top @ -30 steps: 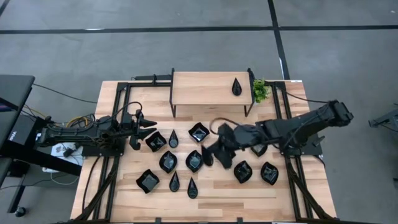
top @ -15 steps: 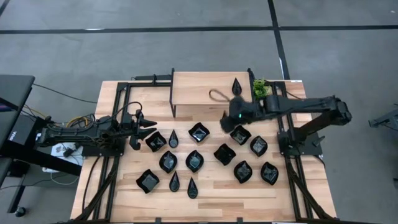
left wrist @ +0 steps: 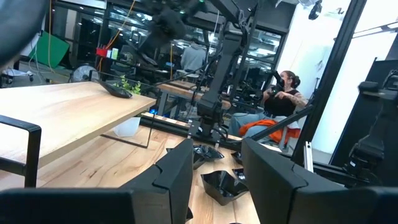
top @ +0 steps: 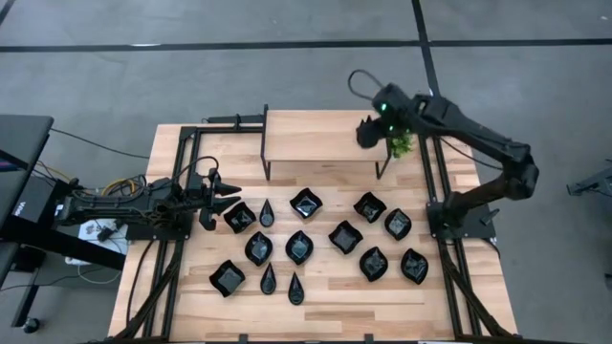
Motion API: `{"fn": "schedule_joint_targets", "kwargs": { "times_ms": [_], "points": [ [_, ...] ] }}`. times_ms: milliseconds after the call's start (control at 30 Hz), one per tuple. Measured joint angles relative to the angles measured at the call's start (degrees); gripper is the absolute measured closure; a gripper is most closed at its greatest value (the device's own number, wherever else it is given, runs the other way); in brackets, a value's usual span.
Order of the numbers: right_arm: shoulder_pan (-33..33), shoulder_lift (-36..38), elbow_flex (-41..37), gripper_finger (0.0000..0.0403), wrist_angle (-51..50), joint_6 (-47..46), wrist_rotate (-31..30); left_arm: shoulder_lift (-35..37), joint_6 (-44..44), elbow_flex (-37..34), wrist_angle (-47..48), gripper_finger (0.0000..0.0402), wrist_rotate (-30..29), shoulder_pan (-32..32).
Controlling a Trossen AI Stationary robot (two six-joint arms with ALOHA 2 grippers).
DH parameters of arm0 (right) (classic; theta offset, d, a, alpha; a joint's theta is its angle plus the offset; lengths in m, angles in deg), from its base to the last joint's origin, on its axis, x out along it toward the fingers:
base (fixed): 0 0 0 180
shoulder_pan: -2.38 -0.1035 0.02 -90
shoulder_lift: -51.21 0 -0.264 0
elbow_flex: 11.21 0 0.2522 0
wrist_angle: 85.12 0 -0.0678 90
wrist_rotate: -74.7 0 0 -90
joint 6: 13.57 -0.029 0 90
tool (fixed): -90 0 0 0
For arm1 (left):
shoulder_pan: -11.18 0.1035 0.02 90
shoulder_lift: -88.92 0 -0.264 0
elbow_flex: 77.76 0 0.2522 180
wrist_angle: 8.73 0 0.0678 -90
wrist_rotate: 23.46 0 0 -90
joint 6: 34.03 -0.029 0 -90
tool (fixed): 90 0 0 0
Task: Pick & Place Mini shaped plates
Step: Stack the drop-shaped plate on top of the other drop-shaped plate on the shelf
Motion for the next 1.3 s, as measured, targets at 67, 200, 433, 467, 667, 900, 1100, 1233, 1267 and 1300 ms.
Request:
{"fn": "schedule_joint_targets", "kwargs": {
  "times_ms": [67, 200, 433, 467, 667, 900, 1100, 1233, 1267, 1300],
  "points": [
    [3.61, -0.61, 0.00, 0.0403, 1.14, 2.13, 3.48, 0.00, 0.00, 0.00, 0.00, 0.0263, 0.00, -0.01],
    [9.77, -2.93, 0.00, 0.0403, 4.43, 5.55, 10.34, 0.00, 0.01, -0.01, 0.00, 0.0263, -0.69, 0.00],
    [14.54, -9.51, 0.00, 0.0403, 4.93, 10.49, 16.71, 0.00, 0.01, 0.00, 0.00, 0.0263, -2.10, -0.01],
    [15.02, -10.09, 0.00, 0.0403, 4.92, 11.11, 17.61, 0.00, 0.01, 0.00, -0.01, 0.0263, -2.12, 0.00],
    [16.05, -12.66, 0.00, 0.0403, 4.76, 11.76, 19.14, 0.00, 0.02, 0.00, -0.02, 0.0263, -2.12, 0.00],
    [16.20, -14.35, -0.02, 0.0403, 4.75, 9.98, 18.94, 0.00, 0.02, 0.00, -0.02, 0.0263, -2.13, 0.00],
    [16.59, -14.23, -0.02, 0.0403, 3.62, 8.69, 18.78, 0.00, 0.00, -0.01, -0.02, 0.0263, -2.14, 0.00],
    [16.55, -14.18, -0.02, 0.0403, 3.42, 8.29, 18.64, 0.00, 0.00, 0.00, -0.02, 0.0263, -2.14, 0.00],
    [16.48, -14.18, -0.02, 0.0403, 3.71, 8.26, 18.46, 0.00, 0.00, 0.00, -0.02, 0.0263, -2.14, -0.01],
    [16.41, -14.18, -0.02, 0.0403, 4.10, 8.25, 18.30, 0.00, 0.00, -0.01, -0.04, 0.0263, -2.14, 0.00]
  ]
}}
